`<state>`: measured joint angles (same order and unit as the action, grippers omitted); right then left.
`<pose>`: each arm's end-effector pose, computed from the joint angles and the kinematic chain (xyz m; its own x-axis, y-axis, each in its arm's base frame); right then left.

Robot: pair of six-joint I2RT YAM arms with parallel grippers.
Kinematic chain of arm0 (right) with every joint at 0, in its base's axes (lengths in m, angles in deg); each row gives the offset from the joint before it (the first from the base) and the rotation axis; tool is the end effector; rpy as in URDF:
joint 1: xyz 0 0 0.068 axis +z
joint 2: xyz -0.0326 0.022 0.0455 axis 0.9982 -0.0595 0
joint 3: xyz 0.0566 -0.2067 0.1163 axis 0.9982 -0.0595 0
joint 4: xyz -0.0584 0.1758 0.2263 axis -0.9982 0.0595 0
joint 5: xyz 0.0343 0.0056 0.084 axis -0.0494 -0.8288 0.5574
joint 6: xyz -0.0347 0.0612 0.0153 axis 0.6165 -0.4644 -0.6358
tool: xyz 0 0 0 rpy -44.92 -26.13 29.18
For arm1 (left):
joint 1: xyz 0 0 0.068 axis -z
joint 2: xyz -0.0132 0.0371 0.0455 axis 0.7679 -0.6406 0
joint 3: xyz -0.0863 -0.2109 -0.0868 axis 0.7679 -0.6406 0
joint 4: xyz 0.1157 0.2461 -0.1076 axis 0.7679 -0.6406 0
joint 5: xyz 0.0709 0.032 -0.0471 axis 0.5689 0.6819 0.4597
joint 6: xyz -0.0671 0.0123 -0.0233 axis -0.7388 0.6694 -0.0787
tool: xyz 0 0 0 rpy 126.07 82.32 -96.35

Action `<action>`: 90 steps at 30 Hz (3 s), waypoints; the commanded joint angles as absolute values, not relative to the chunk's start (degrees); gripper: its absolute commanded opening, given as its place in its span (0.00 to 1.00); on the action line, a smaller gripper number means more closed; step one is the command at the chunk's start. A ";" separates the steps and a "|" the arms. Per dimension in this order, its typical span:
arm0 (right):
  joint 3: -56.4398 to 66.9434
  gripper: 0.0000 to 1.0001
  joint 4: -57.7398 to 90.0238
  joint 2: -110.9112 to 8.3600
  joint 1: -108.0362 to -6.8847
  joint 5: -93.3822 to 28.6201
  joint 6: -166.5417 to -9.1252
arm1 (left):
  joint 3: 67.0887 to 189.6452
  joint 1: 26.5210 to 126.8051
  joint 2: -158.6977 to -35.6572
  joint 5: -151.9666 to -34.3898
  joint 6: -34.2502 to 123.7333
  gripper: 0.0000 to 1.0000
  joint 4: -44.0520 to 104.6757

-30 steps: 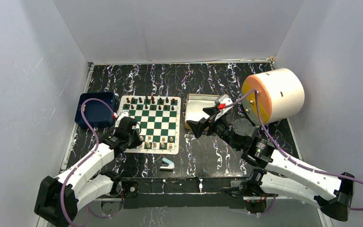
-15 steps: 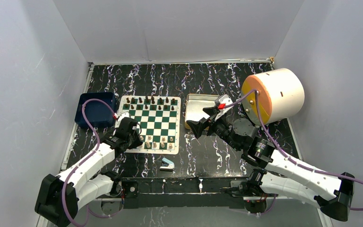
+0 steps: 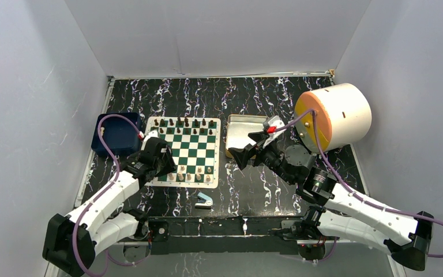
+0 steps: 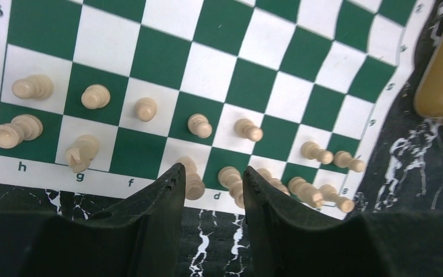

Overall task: Set up the chess pieces on the board
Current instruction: Place the chess piece on the chessboard, then adjust the chess piece in the storage box.

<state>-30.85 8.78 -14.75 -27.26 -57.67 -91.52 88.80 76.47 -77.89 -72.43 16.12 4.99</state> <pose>0.1513 0.2196 0.3171 -0.1059 0.1618 -0.9811 -0.6568 0.7294 0.1912 0.2378 -0.1032 0.1555 -0.6921 -0.3608 -0.6251 -0.1923 0.9270 -0.3221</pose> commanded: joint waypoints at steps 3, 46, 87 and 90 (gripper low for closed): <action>-29.87 0.99 10.35 -14.08 -27.30 -57.67 -93.40 | 96.63 76.09 -77.10 -70.32 18.81 0.42 1.42; -36.21 0.99 7.36 -7.47 -27.37 -57.15 -90.95 | 122.37 36.89 -119.32 -57.17 65.94 0.44 26.18; -39.39 0.99 2.66 -9.35 -27.39 -59.28 -88.54 | 123.21 32.13 -131.47 -56.01 68.34 0.31 32.37; -39.38 0.99 2.22 -9.93 -27.36 -58.95 -87.82 | 122.82 31.97 -130.99 -56.31 68.65 0.32 33.06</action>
<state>-39.53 6.73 -9.70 -27.28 -58.13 -89.58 122.37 32.71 -132.36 -57.83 68.38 31.48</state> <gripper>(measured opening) 0.985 0.314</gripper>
